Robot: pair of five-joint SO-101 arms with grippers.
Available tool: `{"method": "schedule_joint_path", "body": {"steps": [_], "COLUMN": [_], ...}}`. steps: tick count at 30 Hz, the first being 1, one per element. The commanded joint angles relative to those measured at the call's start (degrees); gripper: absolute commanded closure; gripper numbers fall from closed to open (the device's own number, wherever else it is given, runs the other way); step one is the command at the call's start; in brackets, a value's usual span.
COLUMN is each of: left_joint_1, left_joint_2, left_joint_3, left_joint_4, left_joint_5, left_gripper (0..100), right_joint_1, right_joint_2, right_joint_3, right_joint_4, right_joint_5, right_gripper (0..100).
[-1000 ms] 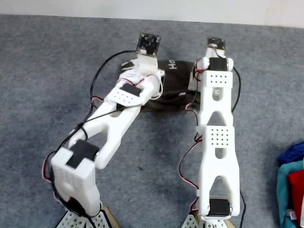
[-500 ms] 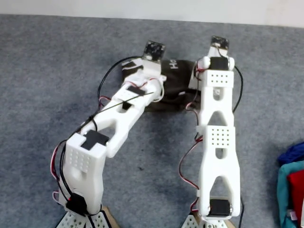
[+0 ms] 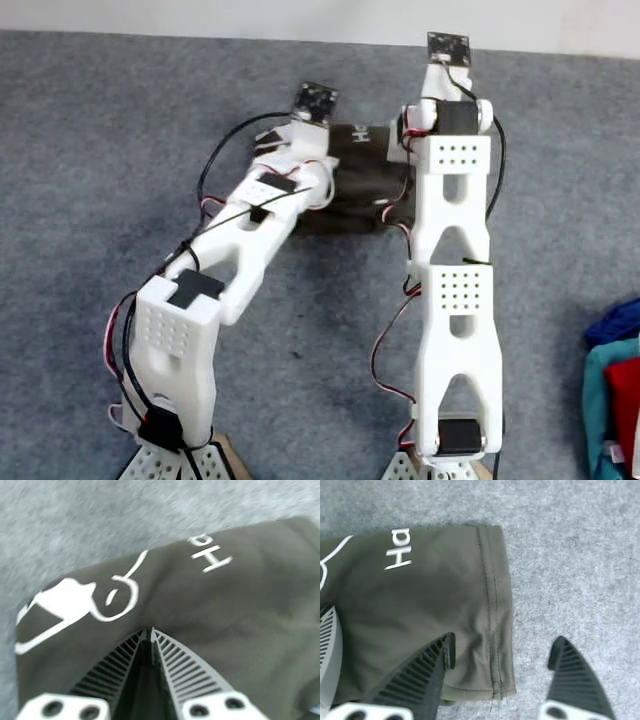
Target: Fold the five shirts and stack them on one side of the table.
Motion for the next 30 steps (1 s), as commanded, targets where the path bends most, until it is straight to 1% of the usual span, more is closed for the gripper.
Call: {"method": "schedule_joint_path", "body": {"steps": [1, 5, 10, 12, 18, 27, 30], "left_joint_1": [-2.3, -6.0, -10.2, -11.6, -14.8, -15.2, -15.3], "left_joint_2": [-1.0, -2.3, -6.1, -6.7, -7.2, -7.3, -8.2], "left_joint_3": [-2.7, -2.4, -2.0, -2.0, -2.0, -2.0, -2.6], "left_joint_4": [4.4, 8.0, 15.6, 17.2, 17.8, 17.8, 21.3], "left_joint_5": [-0.4, -0.4, -0.4, -0.4, -0.4, -0.4, -0.4], "left_gripper": [99, 99, 99, 99, 99, 99, 99], "right_joint_1": [-0.1, 0.2, -0.1, -0.1, -0.2, -0.7, -0.7], "right_joint_2": [-3.9, -4.0, -3.9, -3.9, -3.8, 0.8, 1.2], "right_joint_3": [-6.2, -2.4, 1.0, 1.3, 1.4, 0.7, 0.7], "right_joint_4": [0.8, 0.8, 0.7, 0.7, 0.7, 0.4, 0.4], "right_joint_5": [0.1, 0.1, 0.1, 0.1, 0.1, 0.2, 0.2], "right_gripper": [77.6, 83.7, 84.3, 84.3, 84.3, 84.3, 84.3]}}
